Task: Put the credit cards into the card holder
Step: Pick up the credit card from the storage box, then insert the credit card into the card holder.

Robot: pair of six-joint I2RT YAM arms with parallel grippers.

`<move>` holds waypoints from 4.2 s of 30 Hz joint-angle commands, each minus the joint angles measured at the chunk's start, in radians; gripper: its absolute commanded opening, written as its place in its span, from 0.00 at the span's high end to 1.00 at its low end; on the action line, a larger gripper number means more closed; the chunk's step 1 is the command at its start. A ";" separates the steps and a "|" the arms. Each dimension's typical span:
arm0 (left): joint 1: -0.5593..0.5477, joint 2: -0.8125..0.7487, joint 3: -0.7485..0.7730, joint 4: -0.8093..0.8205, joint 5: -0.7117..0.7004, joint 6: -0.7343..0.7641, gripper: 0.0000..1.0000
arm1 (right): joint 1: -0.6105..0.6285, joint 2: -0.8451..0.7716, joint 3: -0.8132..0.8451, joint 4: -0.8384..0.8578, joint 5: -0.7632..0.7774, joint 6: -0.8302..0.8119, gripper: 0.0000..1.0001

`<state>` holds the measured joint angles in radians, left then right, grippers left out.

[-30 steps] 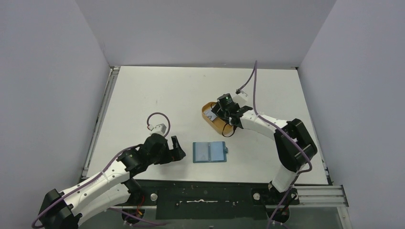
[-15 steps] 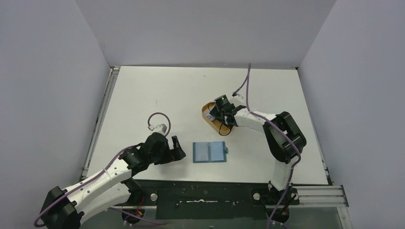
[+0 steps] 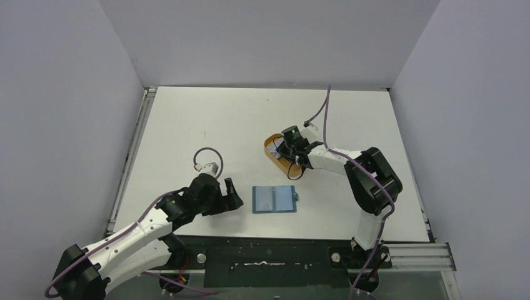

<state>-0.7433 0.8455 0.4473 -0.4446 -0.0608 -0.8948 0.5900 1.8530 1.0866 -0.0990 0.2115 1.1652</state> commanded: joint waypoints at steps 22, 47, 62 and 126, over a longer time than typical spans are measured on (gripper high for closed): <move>0.009 -0.001 0.007 0.056 0.017 0.014 0.06 | -0.019 -0.063 -0.071 0.080 -0.045 -0.016 0.67; 0.011 0.032 0.016 0.080 0.025 0.013 0.06 | -0.035 -0.171 -0.197 0.136 -0.066 0.001 0.93; 0.014 0.038 0.035 0.076 0.016 0.024 0.06 | -0.046 -0.257 -0.149 0.045 -0.124 0.087 1.00; -0.052 0.240 0.183 0.191 0.119 0.078 0.29 | 0.044 -0.720 -0.422 -0.221 -0.669 -0.459 1.00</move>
<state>-0.7921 1.0126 0.5457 -0.3359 0.0647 -0.8154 0.6292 1.0515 0.6399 -0.5430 -0.4408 0.6930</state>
